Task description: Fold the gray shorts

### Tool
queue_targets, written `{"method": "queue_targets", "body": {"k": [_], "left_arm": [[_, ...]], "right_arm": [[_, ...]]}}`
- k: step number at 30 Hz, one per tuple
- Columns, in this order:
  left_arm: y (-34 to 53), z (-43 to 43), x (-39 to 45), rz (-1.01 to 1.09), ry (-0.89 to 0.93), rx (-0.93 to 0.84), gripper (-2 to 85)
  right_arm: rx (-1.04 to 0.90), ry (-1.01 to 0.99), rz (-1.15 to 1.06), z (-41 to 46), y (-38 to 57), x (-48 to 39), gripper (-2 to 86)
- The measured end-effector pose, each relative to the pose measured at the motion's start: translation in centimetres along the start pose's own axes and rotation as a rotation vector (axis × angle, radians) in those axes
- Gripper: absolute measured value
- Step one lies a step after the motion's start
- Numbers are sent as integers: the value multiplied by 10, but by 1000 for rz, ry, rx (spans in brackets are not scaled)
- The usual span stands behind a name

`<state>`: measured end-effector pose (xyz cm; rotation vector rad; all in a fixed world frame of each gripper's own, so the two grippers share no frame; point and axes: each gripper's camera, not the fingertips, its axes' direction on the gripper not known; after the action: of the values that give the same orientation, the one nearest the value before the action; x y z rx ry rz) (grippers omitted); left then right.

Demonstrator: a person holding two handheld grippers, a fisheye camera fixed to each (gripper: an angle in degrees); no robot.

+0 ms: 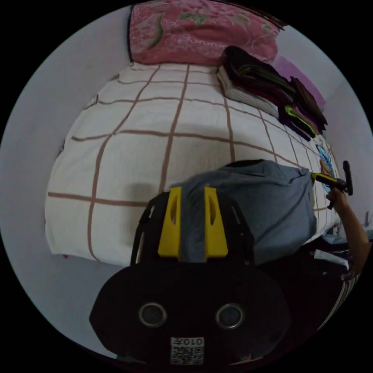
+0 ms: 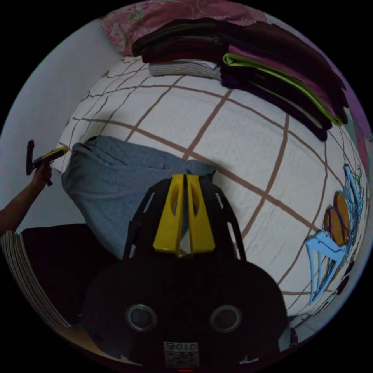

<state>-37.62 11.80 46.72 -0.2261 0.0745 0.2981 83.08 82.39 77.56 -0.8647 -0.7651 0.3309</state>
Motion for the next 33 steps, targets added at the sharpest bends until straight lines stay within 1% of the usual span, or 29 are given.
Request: {"method": "queue_targets", "body": {"k": [2,4,5,7,10,12,13,15,17,21,23,25,26,30,33], "left_arm": [[-10,1,3,81,-9,-8,75],[-21,5,13,231,-16,-26,75],[-23,7,17,273,-19,-35,75],[-29,16,34,439,-37,-81,69],[-36,25,47,529,-83,-136,49],[-41,29,48,495,-131,-165,31],[-44,28,46,469,-106,-166,19],[-47,22,42,421,-88,-150,8],[-49,15,35,378,-72,-132,2],[-51,12,12,234,-12,-142,-2],[-54,12,4,157,26,-135,-2],[-55,6,-7,46,117,-79,-3],[-55,4,-10,23,132,-67,-3],[-52,9,-19,-3,89,-93,-3],[-53,19,-28,-46,95,-96,-3]], "right_arm": [[-26,2,-4,1,3,3,39],[-27,-11,-4,-1,6,6,39],[-17,-25,-3,-4,8,8,39],[-10,-39,-4,-6,9,11,39],[-28,-42,-9,-7,9,14,39],[-69,-50,-5,-3,8,17,39],[-92,-63,0,-1,7,19,39],[-205,-103,24,12,4,27,40],[-226,-127,25,15,1,33,40],[-119,-159,35,13,-15,44,39],[-111,-130,33,15,-22,46,39],[-127,-78,19,20,-26,44,38],[-154,-52,11,23,-26,43,37],[-147,-26,9,32,-13,44,37],[-173,3,7,45,-2,45,37]]}}
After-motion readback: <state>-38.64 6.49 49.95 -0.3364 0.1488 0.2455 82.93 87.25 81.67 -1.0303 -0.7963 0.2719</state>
